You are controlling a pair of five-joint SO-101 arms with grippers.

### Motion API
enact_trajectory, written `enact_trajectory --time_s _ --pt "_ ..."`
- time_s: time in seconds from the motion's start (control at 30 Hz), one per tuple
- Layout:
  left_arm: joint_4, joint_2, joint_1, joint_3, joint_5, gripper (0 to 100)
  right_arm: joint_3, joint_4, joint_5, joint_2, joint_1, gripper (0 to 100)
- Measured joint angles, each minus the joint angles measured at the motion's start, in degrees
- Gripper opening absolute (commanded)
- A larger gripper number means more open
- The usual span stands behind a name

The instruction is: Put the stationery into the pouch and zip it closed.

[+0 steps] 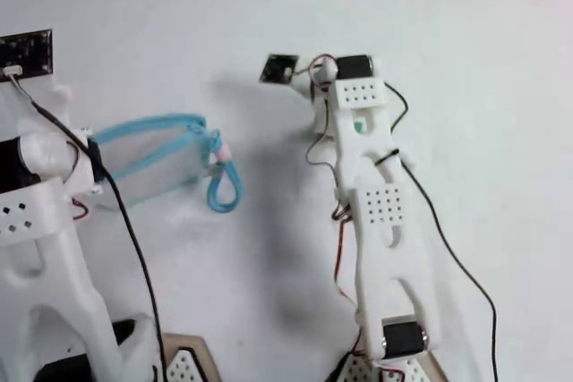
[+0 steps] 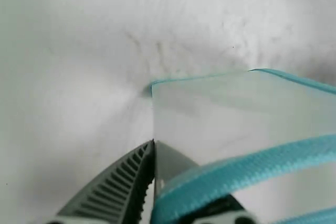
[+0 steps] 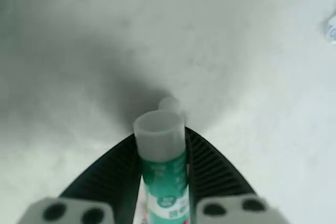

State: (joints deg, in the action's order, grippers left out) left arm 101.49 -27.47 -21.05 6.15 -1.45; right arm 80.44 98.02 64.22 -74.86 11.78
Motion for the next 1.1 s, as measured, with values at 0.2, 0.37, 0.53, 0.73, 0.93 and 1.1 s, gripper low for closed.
enact_trajectory --time_s 0.2,0.37,0.53,0.73,0.93,1.1 --pt "0.0 0.0 0.0 0.1 0.0 2 -0.9 1.6 -2.4 4.7 0.1 1.7" --pt "0.0 0.0 0.0 0.1 0.0 2 -0.9 2.4 -4.0 8.6 1.1 1.7" --pt "0.0 0.0 0.0 0.1 0.0 2 -0.9 2.4 -11.2 11.0 4.2 1.7" --pt "0.0 0.0 0.0 0.1 0.0 2 -0.9 2.4 -17.0 14.6 8.5 1.7" --pt "0.0 0.0 0.0 0.1 -0.1 2 -0.9 2.4 -24.3 21.0 11.7 1.7" --pt "0.0 0.0 0.0 0.1 -0.1 2 -0.9 2.4 -28.7 26.1 14.2 1.7"
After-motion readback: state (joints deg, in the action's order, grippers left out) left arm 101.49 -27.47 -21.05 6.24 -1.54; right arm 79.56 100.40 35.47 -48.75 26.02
